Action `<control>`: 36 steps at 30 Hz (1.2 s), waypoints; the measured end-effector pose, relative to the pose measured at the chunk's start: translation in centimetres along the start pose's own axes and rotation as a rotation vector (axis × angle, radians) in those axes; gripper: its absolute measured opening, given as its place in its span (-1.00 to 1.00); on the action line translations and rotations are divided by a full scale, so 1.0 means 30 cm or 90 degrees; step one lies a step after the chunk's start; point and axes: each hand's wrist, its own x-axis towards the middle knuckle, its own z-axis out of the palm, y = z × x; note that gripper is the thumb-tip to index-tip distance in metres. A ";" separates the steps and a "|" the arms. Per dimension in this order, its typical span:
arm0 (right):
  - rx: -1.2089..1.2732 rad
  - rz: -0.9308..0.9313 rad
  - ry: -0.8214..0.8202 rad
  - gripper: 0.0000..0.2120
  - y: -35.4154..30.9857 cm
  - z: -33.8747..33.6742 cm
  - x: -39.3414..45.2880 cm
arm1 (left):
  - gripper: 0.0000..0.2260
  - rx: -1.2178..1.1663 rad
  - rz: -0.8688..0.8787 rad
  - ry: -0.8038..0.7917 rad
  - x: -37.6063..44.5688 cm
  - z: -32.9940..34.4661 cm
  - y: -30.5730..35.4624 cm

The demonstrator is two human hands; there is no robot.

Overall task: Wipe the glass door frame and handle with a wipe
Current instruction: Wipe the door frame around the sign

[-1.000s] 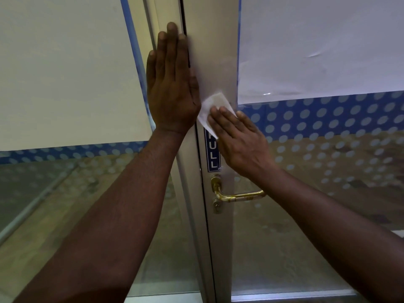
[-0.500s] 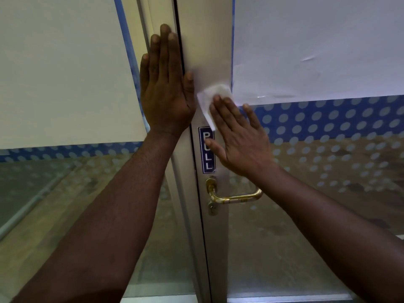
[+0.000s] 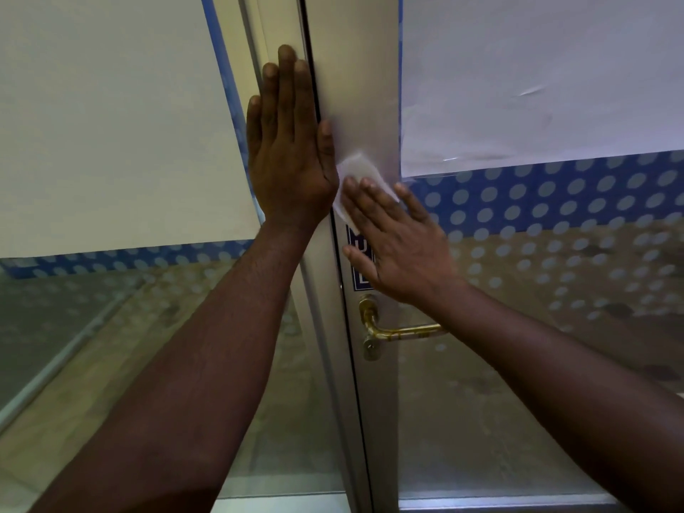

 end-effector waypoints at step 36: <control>0.109 0.084 -0.034 -0.33 -0.039 -0.009 -0.079 | -0.57 -0.009 -0.003 -0.002 -0.006 -0.020 0.012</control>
